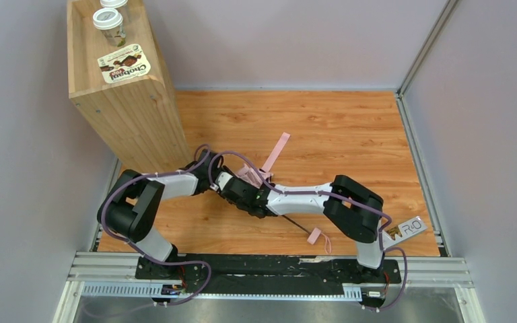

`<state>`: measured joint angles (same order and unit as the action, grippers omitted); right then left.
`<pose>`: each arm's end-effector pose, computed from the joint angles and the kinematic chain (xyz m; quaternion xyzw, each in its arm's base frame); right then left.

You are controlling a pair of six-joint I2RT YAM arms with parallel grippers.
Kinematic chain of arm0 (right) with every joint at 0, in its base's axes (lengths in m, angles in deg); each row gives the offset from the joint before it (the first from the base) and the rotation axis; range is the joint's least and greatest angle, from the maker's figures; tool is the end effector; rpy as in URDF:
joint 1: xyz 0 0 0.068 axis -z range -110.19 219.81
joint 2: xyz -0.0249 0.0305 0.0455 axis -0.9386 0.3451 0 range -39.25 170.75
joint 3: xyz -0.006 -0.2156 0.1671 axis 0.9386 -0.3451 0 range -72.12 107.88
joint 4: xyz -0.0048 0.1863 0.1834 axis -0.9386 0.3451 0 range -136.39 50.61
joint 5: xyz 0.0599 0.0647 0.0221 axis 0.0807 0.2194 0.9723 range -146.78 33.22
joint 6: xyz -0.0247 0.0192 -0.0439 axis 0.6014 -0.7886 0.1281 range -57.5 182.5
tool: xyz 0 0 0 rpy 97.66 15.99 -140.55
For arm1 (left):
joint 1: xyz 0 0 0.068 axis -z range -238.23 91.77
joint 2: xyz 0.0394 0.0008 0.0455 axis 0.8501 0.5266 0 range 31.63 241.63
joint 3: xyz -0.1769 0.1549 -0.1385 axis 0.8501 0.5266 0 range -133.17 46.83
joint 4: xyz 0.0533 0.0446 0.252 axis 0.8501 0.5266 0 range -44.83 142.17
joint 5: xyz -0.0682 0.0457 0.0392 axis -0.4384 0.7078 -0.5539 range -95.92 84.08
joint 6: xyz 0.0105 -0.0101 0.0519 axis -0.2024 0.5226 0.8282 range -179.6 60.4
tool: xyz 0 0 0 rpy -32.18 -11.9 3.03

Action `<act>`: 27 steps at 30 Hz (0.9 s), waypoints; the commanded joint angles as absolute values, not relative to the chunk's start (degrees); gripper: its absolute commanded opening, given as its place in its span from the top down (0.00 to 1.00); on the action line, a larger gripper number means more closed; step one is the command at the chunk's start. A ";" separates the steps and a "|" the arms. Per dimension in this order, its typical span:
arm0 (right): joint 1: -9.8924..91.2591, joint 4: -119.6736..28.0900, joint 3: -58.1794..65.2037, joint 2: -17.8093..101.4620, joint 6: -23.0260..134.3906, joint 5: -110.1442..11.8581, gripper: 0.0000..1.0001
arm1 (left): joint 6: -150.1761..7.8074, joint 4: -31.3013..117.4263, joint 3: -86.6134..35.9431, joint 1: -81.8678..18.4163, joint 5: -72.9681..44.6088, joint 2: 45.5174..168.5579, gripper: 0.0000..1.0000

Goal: Put away the umbrella

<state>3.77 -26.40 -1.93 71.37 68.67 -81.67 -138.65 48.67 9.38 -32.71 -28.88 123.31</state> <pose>0.1724 0.3513 0.1550 -0.5119 0.7952 -0.0562 0.3200 0.2438 -0.1318 0.1236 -0.3746 0.8654 -0.3324 0.0154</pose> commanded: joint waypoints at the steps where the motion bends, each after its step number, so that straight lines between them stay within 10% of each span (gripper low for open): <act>1: 6.79 -26.35 -5.85 72.37 67.87 -75.09 1.00 | -131.59 58.11 14.04 -30.36 -25.08 121.73 0.55; 4: 7.32 -26.70 -7.78 71.14 66.37 -69.63 1.00 | -130.98 49.06 18.08 -30.36 -22.63 114.55 0.19; 27: 17.16 -31.18 -14.20 66.92 60.04 -32.29 1.00 | -141.25 30.50 38.48 -37.66 -20.42 84.63 0.17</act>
<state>15.40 -39.21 -11.28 64.84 63.75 -46.19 -137.32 35.49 37.27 -37.34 -20.64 85.17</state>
